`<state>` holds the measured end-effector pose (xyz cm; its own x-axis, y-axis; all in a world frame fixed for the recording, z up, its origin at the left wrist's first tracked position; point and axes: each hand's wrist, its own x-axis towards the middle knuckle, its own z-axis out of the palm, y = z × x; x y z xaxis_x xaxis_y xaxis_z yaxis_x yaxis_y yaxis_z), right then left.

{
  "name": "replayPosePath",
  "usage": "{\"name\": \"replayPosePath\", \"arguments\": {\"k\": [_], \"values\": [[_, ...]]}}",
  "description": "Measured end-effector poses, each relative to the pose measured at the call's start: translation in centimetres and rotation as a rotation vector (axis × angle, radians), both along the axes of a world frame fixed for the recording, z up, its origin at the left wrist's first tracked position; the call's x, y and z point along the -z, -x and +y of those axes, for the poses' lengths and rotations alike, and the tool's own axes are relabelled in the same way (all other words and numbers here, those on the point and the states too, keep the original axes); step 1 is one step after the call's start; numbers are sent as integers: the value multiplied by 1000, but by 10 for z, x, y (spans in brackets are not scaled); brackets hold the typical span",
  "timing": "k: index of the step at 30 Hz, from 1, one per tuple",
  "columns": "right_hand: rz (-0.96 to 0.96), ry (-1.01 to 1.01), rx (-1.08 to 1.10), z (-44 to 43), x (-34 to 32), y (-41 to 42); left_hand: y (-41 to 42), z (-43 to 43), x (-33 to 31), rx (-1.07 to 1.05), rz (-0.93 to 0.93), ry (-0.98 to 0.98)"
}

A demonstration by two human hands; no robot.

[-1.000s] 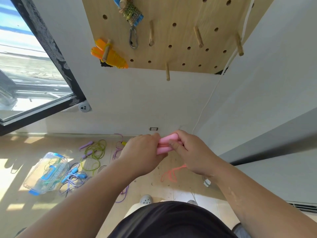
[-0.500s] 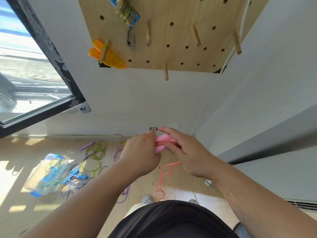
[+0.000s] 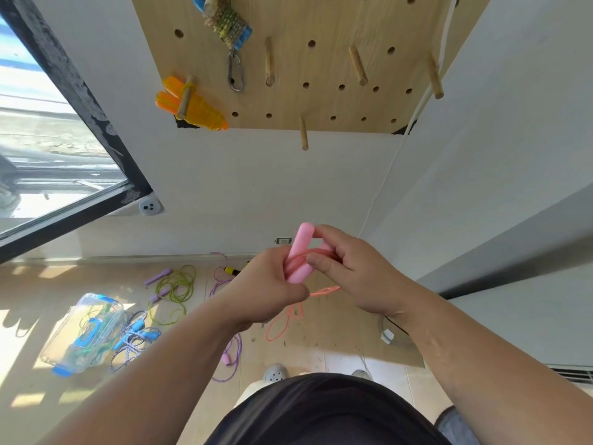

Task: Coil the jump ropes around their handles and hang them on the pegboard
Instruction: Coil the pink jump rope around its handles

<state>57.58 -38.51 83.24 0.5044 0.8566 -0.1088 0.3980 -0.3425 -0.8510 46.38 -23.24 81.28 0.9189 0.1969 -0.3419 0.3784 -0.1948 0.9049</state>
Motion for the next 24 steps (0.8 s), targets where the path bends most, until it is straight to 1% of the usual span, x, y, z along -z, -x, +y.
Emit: {"name": "replayPosePath", "arguments": {"k": [3, 5, 6, 8, 10, 11, 13, 15, 17, 19, 21, 22, 24], "values": [[47, -30, 42, -1, 2, 0, 0, -1, 0, 17, 16, -29], [51, -4, 58, -3, 4, -2, -1, 0, 1, 13, 33, -98], [15, 35, 59, -5, 6, -4, -2, 2, 2, 0, 33, -147], [-119, 150, 39, -8, 7, -9, -3, 5, 3, -25, 37, -214], [-281, 240, -4, -11, 4, -10, -3, 7, 5, -11, 55, -212], [-339, 254, -22, -11, 2, -11, -2, 9, 6, 4, 64, -159], [-373, 229, -35, -11, -3, -9, 2, 12, 5, 53, 49, 64], [-331, 156, -45, -12, -9, -8, 6, 16, 5, 109, -14, 332], [-285, 92, -69, -13, -15, -8, 9, 17, 6, 143, -70, 504], [-205, 57, -86, -15, -20, -9, 8, 13, 7, 151, -113, 601], [-150, 75, -103, -17, -23, -9, 6, 10, 6, 139, -132, 680], [-155, 98, -122, -19, -22, -10, 5, 10, 5, 134, -134, 698], [-241, 154, -195, -22, -18, -11, 5, 12, 2, 166, -121, 696]]}}
